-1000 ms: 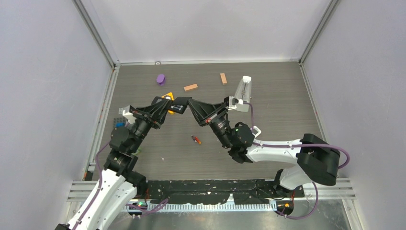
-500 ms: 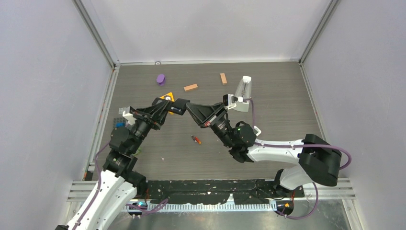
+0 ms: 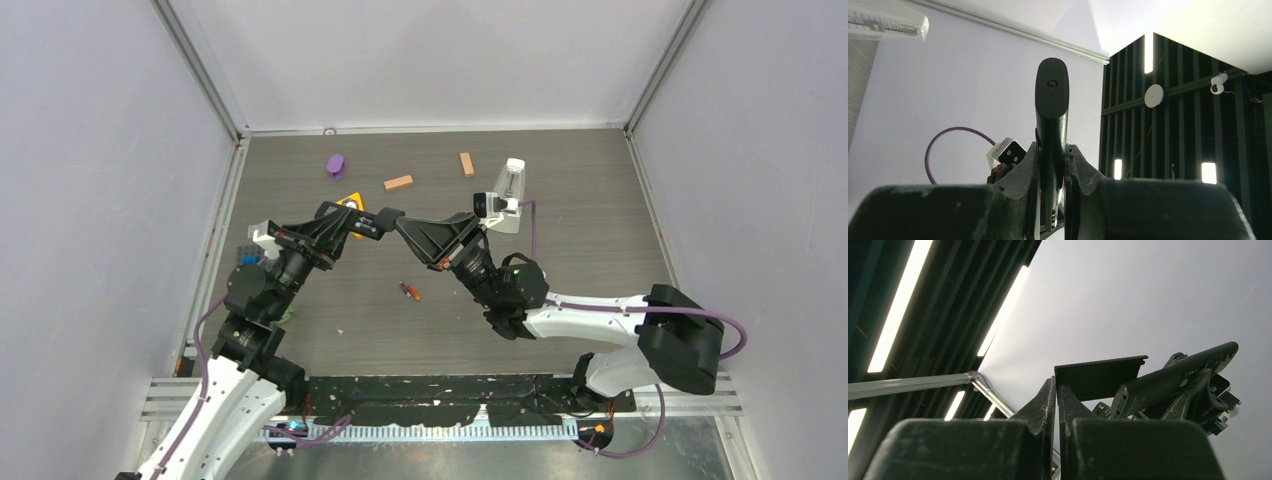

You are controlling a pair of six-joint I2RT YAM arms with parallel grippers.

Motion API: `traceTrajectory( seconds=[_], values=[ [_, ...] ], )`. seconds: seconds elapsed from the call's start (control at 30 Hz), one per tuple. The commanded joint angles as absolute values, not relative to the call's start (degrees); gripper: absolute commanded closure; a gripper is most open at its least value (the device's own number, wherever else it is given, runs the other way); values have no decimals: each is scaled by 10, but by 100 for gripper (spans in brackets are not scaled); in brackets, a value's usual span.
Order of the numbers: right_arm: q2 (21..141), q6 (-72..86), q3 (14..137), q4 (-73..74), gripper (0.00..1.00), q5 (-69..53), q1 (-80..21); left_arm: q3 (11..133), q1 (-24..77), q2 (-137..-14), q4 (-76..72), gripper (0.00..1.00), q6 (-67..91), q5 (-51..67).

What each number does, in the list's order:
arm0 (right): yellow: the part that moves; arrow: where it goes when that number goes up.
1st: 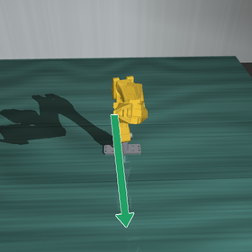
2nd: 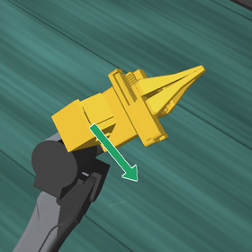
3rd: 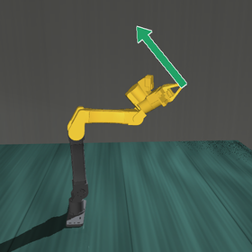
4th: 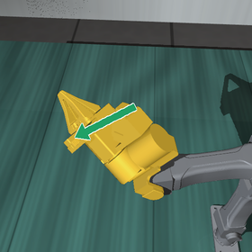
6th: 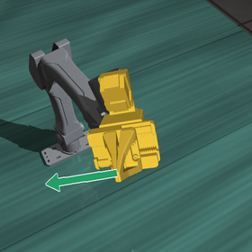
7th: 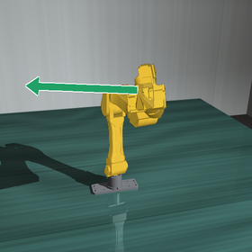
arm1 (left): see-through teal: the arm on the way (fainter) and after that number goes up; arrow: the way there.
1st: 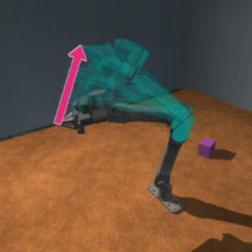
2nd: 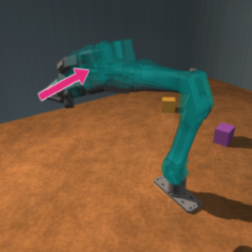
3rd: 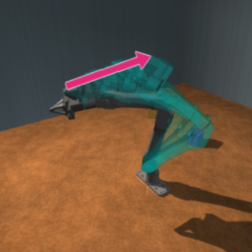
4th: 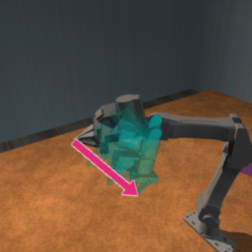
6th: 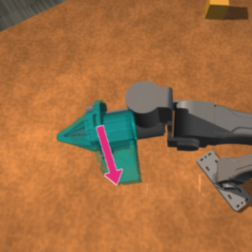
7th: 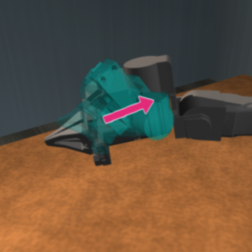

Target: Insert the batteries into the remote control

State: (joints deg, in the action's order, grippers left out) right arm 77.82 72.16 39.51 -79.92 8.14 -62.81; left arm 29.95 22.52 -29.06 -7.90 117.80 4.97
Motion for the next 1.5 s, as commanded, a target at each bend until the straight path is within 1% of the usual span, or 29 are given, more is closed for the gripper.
traceTrajectory(
  seconds=[0.0,0.3,0.8,1.07,1.27,1.4,1.47],
  values=[
    [799,738,414,-855,95,43,-629,328,225,-293,-125,100,1179,40],
    [834,756,468,-863,95,30,-630,322,226,-292,-131,100,1189,47],
    [815,773,394,-834,95,37,-632,317,225,-292,-144,100,1199,45],
    [801,777,372,-814,88,52,-634,322,225,-291,-132,100,1196,43],
    [804,788,374,-805,85,54,-633,325,225,-290,-124,100,1193,44],
    [804,803,370,-803,86,69,-634,326,225,-287,-116,100,1192,43],
    [804,809,372,-803,89,76,-634,325,225,-286,-111,100,1191,42]
  ],
)
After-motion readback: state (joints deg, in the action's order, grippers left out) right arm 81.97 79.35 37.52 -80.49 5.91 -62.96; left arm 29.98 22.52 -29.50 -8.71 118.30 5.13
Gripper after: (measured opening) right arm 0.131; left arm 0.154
